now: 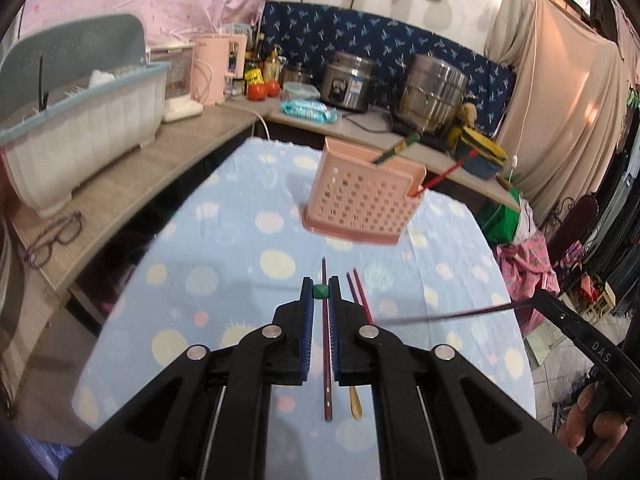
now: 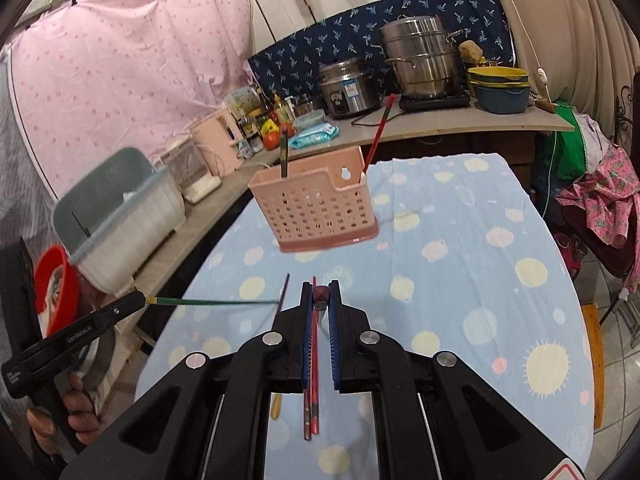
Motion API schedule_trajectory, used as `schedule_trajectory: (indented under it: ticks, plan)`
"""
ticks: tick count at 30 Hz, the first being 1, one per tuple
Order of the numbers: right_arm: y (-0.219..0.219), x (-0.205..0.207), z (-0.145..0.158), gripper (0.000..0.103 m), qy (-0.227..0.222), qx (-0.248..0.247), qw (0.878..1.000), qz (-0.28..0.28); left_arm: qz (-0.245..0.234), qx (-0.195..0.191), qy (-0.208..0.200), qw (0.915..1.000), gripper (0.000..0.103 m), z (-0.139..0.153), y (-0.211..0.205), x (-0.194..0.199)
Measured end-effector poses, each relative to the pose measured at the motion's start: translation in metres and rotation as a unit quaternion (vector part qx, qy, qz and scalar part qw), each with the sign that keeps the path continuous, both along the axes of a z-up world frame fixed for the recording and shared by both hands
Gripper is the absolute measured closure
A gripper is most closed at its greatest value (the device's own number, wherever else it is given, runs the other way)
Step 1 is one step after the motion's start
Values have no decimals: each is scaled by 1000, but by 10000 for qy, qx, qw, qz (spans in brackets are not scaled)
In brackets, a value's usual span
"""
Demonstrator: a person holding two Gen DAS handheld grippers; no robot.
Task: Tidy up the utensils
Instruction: 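Grasp the green chopstick with the left gripper while the right gripper lifts its chopstick toward the basket, then carry both held chopsticks up over the pink basket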
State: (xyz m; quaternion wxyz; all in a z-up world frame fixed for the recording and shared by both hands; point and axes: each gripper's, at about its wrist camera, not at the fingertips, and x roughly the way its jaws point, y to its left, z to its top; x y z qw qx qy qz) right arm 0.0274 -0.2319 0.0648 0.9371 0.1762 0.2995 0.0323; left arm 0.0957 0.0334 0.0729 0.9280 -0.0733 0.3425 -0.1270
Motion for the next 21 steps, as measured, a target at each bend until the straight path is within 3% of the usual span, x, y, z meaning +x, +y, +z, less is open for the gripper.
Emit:
schedule_trajectory:
  ticks: [12, 21]
  plan:
    - [-25, 30, 53, 96, -654, -34, 9977, -196, 82, 21, -523, 9986, 96, 50, -6, 40]
    - [-46, 75, 108, 96, -1320, -18, 9905, -374, 92, -111, -1289, 9915, 96, 118, -19, 76]
